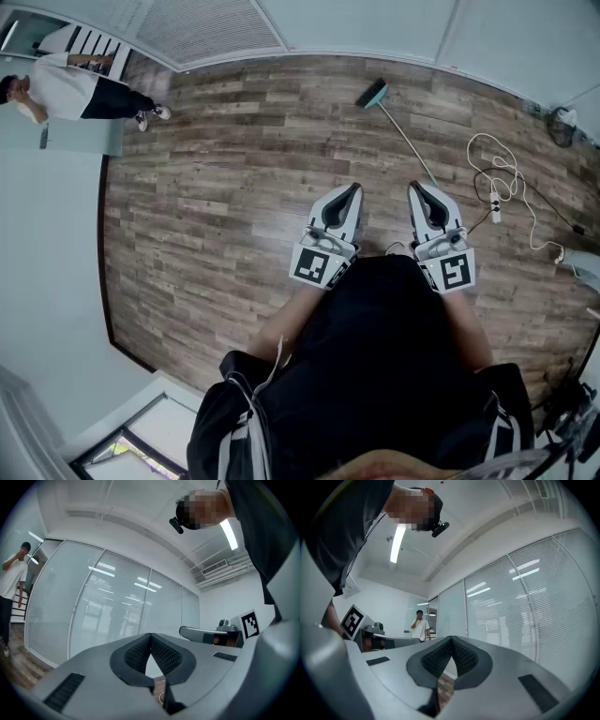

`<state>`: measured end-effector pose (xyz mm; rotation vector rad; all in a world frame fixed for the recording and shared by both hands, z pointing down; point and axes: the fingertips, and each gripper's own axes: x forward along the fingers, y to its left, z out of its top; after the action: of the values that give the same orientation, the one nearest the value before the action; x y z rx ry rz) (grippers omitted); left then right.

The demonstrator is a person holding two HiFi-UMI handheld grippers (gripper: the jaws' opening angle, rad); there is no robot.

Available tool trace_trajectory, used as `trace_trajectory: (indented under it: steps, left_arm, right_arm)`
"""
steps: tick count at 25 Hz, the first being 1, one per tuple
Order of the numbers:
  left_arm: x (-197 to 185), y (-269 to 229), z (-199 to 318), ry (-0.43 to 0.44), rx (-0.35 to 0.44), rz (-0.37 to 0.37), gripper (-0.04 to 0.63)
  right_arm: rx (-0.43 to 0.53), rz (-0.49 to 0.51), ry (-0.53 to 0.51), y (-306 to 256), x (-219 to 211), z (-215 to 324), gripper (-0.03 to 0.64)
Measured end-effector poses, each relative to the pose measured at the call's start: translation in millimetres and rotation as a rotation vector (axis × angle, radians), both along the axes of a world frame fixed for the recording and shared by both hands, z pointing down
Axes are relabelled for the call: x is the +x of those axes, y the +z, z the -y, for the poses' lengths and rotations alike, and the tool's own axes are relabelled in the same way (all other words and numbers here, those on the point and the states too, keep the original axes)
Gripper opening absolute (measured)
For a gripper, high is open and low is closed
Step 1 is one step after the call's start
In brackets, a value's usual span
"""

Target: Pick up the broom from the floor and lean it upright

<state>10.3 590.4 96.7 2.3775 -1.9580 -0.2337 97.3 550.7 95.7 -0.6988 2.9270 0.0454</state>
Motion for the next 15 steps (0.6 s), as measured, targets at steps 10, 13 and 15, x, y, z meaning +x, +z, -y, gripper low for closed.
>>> trace_trajectory:
  steps: [10,13,15]
  left_arm:
    - [33,12,-15,0.006,-0.015,-0.061,0.018]
    - [42,14,-21,0.010,-0.014,-0.066,0.018]
    - [45,14,-29,0.003,-0.017,-0.074,0.018]
  right_arm:
    - [-0.061,-0.001,0.032,11,42,-6,0.018]
    - [-0.068,-0.017,0.062,17,56,-7,0.018]
    - [-0.071,-0.011,0.074,17,63,-14,0.018]
